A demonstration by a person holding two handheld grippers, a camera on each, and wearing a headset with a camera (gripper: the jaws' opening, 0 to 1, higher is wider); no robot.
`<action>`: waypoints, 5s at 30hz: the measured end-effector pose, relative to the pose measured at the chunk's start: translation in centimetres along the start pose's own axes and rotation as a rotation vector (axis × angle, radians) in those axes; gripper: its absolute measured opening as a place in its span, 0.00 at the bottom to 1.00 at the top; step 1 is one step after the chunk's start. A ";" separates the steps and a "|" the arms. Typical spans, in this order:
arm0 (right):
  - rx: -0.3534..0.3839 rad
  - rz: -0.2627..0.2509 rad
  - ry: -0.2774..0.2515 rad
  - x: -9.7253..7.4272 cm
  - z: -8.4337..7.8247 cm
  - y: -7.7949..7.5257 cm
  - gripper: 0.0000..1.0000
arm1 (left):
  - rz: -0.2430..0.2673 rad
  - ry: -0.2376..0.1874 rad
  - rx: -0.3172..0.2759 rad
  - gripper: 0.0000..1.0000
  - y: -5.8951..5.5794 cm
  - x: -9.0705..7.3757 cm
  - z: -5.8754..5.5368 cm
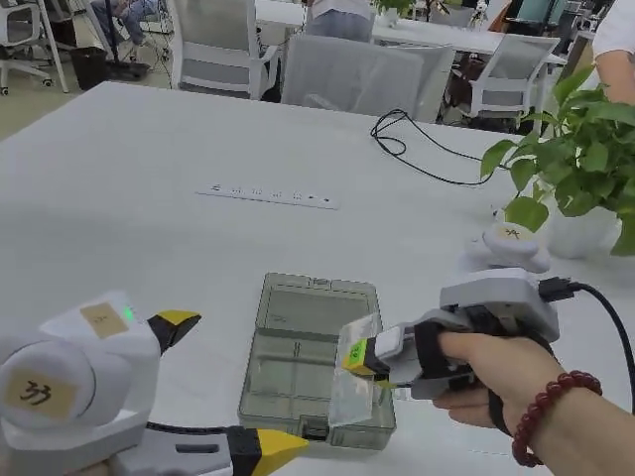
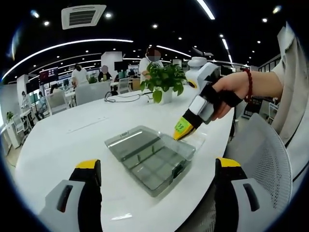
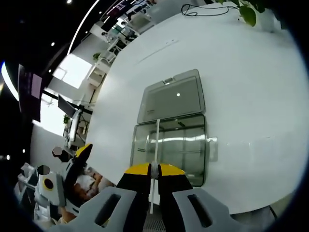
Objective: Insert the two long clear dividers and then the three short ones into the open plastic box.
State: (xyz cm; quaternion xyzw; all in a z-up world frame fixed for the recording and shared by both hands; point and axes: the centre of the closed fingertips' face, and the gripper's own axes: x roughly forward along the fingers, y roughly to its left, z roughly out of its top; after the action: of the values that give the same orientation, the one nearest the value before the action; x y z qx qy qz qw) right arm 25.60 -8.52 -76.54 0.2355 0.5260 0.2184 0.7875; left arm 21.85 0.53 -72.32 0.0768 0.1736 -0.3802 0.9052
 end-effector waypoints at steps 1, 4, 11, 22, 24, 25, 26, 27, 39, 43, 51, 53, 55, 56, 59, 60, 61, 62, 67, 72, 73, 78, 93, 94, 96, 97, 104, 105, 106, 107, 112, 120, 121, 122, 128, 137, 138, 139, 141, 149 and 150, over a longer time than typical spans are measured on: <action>0.000 -0.007 0.005 0.1 0.1 -0.1 0.06 | -0.003 0.004 0.006 1.00 0.1 0.0 -0.1; 0.009 -0.036 0.036 0.2 0.2 -0.4 0.06 | -0.007 0.007 0.006 1.00 0.2 0.0 -0.3; 0.009 -0.081 0.073 0.7 0.6 -1.1 0.06 | -0.011 0.012 0.002 1.00 0.1 0.2 -0.6; 0.013 -0.137 0.122 1.4 1.0 -2.8 0.06 | -0.017 0.011 -0.007 1.00 -0.3 0.5 -1.0; 0.012 -0.139 0.128 1.6 1.0 -2.9 0.06 | -0.020 0.007 -0.010 1.00 -0.5 0.7 -1.0; 0.013 -0.142 0.135 1.7 1.0 -3.0 0.06 | -0.021 0.006 -0.011 1.00 -0.5 0.7 -1.0; 0.012 -0.143 0.137 1.7 1.0 -3.0 0.06 | -0.023 0.007 -0.013 1.00 -0.6 0.8 -1.1; 0.011 -0.144 0.145 1.9 0.9 -3.1 0.06 | -0.023 0.008 -0.013 1.00 -0.7 0.9 -1.1; 0.025 -0.156 0.189 3.0 0.8 -3.4 0.06 | -0.013 0.002 -0.028 0.99 -0.4 0.9 -1.2; 0.028 -0.159 0.198 3.3 0.6 -3.4 0.06 | -0.011 -0.004 -0.034 0.98 -0.3 0.8 -1.2; 0.027 -0.171 0.207 3.6 0.4 -3.7 0.06 | -0.004 -0.011 -0.041 0.97 -0.1 0.7 -1.1; 0.028 -0.175 0.210 3.7 0.4 -3.7 0.06 | -0.003 -0.011 -0.042 0.97 -0.1 0.7 -1.1; 0.029 -0.178 0.211 3.7 0.4 -3.8 0.06 | -0.003 -0.011 -0.043 0.97 -0.1 0.7 -1.1; 0.030 -0.179 0.212 3.7 0.3 -3.8 0.06 | -0.003 -0.012 -0.043 0.97 -0.1 0.7 -1.1; 0.029 -0.180 0.214 3.8 0.3 -3.9 0.06 | -0.003 -0.014 -0.046 0.96 -0.1 0.7 -1.0; 0.027 -0.182 0.215 3.8 0.3 -3.9 0.06 | -0.002 -0.015 -0.046 0.96 0.0 0.7 -1.0; 0.028 -0.182 0.215 3.8 0.3 -3.9 0.06 | -0.002 -0.016 -0.047 0.96 0.0 0.7 -1.0; 0.028 -0.183 0.217 3.8 0.3 -3.9 0.06 | -0.001 -0.016 -0.049 0.96 0.0 0.7 -1.0; 0.000 -0.197 0.219 3.8 0.3 -3.8 0.07 | 0.000 -0.021 -0.054 0.96 0.1 0.7 -1.0; -0.058 -0.223 0.226 3.8 0.3 -3.7 0.07 | 0.001 -0.020 -0.054 0.96 0.1 0.7 -1.0; -0.071 -0.228 0.228 3.9 0.4 -3.7 0.07 | 0.001 -0.019 -0.054 0.96 0.1 0.7 -1.0; -0.182 -0.274 0.243 4.0 0.5 -3.5 0.07 | 0.004 -0.022 -0.056 0.95 0.2 0.6 -1.0; -0.414 -0.391 0.276 4.5 0.5 -3.1 0.07 | 0.017 -0.024 -0.058 0.94 0.4 0.5 -1.0; -0.420 -0.396 0.276 4.5 0.6 -3.1 0.07 | 0.017 -0.024 -0.058 0.94 0.4 0.5 -1.0; -0.436 -0.405 0.277 4.5 0.6 -3.1 0.07 | 0.018 -0.024 -0.057 0.94 0.4 0.5 -1.0; -0.438 -0.405 0.279 4.5 0.7 -3.1 0.07 | 0.018 -0.024 -0.057 0.94 0.4 0.5 -1.0; -0.348 -0.372 0.288 4.4 0.4 -3.7 0.07 | 0.024 -0.033 -0.059 0.93 0.5 0.3 -0.8; -0.343 -0.369 0.287 4.4 0.4 -3.5 0.07 | 0.025 -0.031 -0.060 0.93 0.5 0.3 -0.9; -0.337 -0.367 0.286 4.4 0.4 -3.5 0.07 | 0.024 -0.031 -0.062 0.93 0.5 0.3 -0.9; -0.339 -0.369 0.287 4.4 0.5 -3.4 0.07 | 0.025 -0.032 -0.063 0.93 0.6 0.3 -0.9; -0.340 -0.377 0.287 4.6 0.4 -3.4 0.07 | 0.026 -0.037 -0.069 0.92 0.6 0.2 -0.8; -0.388 -0.411 0.284 4.9 0.4 -3.5 0.07 | 0.028 -0.038 -0.071 0.92 0.6 0.2 -0.8; -0.389 -0.412 0.283 4.9 0.4 -3.5 0.07 | 0.028 -0.038 -0.070 0.92 0.7 0.2 -0.8; -0.389 -0.413 0.282 4.9 0.4 -3.5 0.07 | 0.028 -0.037 -0.070 0.92 0.7 0.2 -0.8; -0.408 -0.427 0.272 5.3 0.2 -3.6 0.07 | 0.030 -0.033 -0.066 0.92 0.7 0.2 -0.8; -0.424 -0.448 0.247 6.1 0.1 -4.3 0.07 | 0.035 -0.021 -0.051 0.92 0.6 0.3 -0.9; -0.423 -0.448 0.245 6.2 0.0 -4.4 0.07 | 0.036 -0.021 -0.053 0.92 0.7 0.3 -0.9; -0.422 -0.449 0.243 6.3 -0.1 -4.5 0.07 | 0.036 -0.021 -0.055 0.92 0.7 0.3 -0.9; -0.429 -0.453 0.239 6.3 0.0 -4.4 0.07 | 0.036 -0.020 -0.058 0.92 0.7 0.3 -1.0; -0.441 -0.409 0.212 6.3 0.0 -4.3 0.08 | 0.053 -0.015 -0.071 0.90 1.3 0.2 -0.8; -0.440 -0.405 0.209 6.3 0.1 -4.3 0.09 | 0.056 -0.012 -0.068 0.90 1.4 0.2 -0.8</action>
State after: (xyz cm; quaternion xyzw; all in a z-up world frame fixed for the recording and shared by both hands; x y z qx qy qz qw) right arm 28.30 -8.17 -83.67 -0.0737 0.5804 0.1889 0.7887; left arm 22.79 1.59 -73.12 0.0484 0.1788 -0.3489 0.9187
